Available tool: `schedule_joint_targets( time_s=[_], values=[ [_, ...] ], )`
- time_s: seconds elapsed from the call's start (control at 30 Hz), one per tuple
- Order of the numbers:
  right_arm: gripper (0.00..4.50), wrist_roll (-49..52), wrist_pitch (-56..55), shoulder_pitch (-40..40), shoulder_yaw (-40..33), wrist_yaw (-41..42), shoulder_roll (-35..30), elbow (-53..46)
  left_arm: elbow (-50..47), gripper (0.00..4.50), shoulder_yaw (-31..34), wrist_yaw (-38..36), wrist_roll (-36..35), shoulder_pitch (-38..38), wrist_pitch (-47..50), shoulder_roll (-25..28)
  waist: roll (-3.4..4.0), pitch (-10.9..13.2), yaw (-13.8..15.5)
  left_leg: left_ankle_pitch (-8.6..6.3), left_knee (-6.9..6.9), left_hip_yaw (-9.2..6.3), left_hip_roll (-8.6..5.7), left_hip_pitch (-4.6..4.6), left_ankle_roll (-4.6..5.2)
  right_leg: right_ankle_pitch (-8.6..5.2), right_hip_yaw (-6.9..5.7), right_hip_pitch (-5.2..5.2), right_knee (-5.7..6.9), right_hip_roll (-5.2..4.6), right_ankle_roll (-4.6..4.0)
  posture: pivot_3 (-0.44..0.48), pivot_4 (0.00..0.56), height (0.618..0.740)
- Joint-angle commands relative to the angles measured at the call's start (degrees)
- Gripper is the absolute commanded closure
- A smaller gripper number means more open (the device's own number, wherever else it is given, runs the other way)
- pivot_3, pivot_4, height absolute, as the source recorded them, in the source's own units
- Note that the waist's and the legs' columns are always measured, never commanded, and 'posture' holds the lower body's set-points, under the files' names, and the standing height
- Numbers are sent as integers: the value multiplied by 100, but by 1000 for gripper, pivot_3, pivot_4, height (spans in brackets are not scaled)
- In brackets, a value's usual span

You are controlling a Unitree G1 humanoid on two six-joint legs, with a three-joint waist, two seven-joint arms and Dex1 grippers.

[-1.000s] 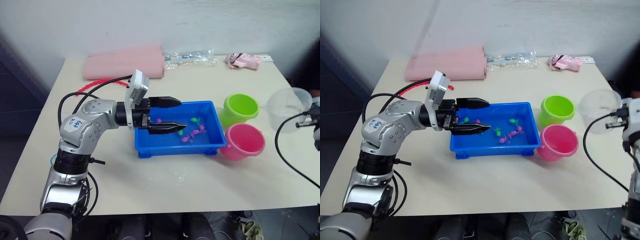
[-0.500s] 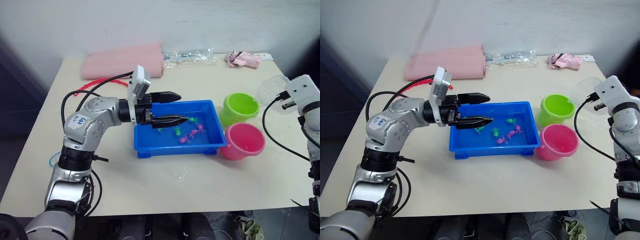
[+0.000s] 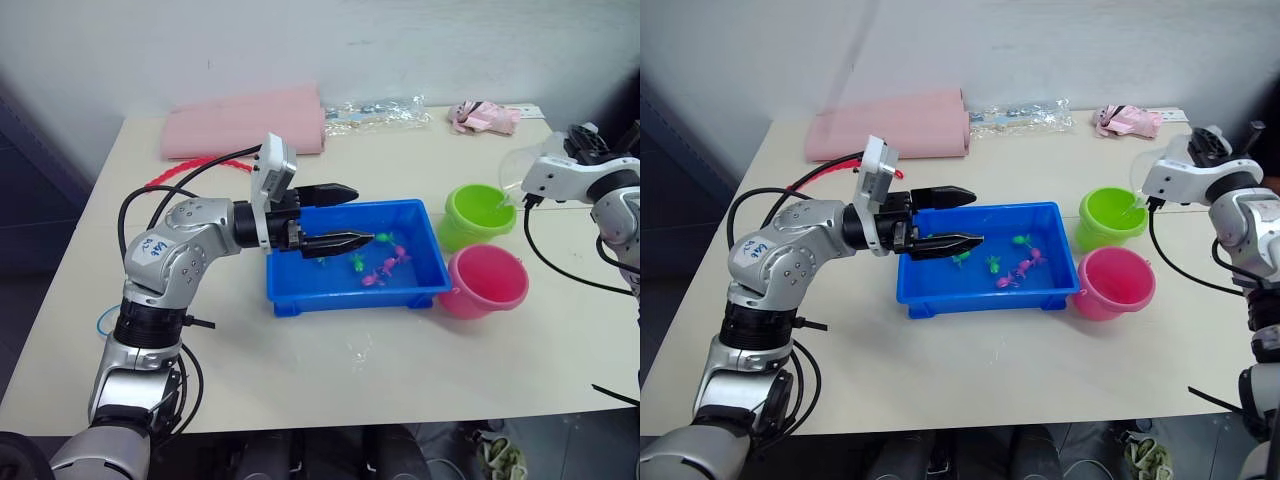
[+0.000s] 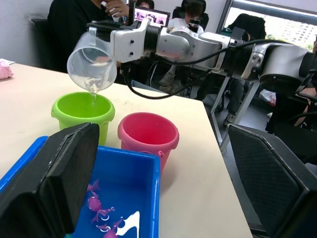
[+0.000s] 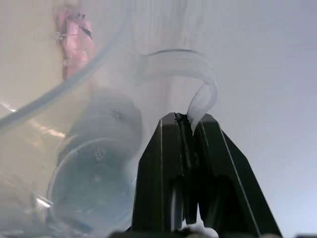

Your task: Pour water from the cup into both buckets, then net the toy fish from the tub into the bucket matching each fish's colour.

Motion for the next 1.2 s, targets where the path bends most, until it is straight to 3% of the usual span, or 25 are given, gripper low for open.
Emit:
schedule_joint_targets(
  time_s=[0.03, 0.33, 0.53, 0.7, 0.87, 1.0, 1.2],
  values=[
    [4464, -324, -395, -275, 158, -252, -172, 154, -290, 0, 154, 55, -52, -6, -110, -12, 0, 0, 3, 0, 0, 0, 0, 0, 0, 0, 0, 0, 0, 0, 0, 0, 150, 738],
    [4464, -868, -1006, -402, 504, -633, -288, 38, -297, 0, 174, 87, -46, 39, -122, -25, 0, 0, -3, 0, 0, 1, 1, -1, 0, 0, 0, 0, 0, 2, 0, 0, 150, 738],
    [4464, -469, -1140, -264, 141, -573, -318, 79, -223, 0, 129, -4, -30, -3, -162, -33, 0, 0, 8, 0, 1, 0, 1, -1, 0, 0, 0, 0, 0, 2, 0, 0, 150, 738],
    [4464, 1831, -179, 367, -1457, 461, 247, -117, -240, 0, 73, -297, -220, -80, -55, -61, -10, 5, 30, 0, 4, -5, 3, 0, 0, 0, -6, 12, -4, 7, 0, 0, 150, 738],
    [4464, 4022, 1636, 1479, -3297, 1274, 943, -1800, -226, 0, 92, -599, -483, -179, 136, -76, -11, 6, 48, 0, 10, -9, 3, -1, 1, 1, -7, 15, -1, 6, 0, 0, 150, 738],
    [4464, 5603, 3521, 2716, -4967, 1246, 1773, -3711, -206, 0, 58, -808, -608, -254, 268, -69, -10, 5, 89, 0, 15, -31, 6, -12, 1, 0, -1, 16, 1, 15, -1, 0, 150, 738],
    [4464, 6417, 4516, 4124, -6115, 778, 2851, -5091, -179, 0, -256, -1206, -144, -129, -194, 110, -8, 4, 120, -1, 31, -23, 2, -15, 3, 0, 21, 12, 9, 17, -1, 0, 150, 738]
  ],
)
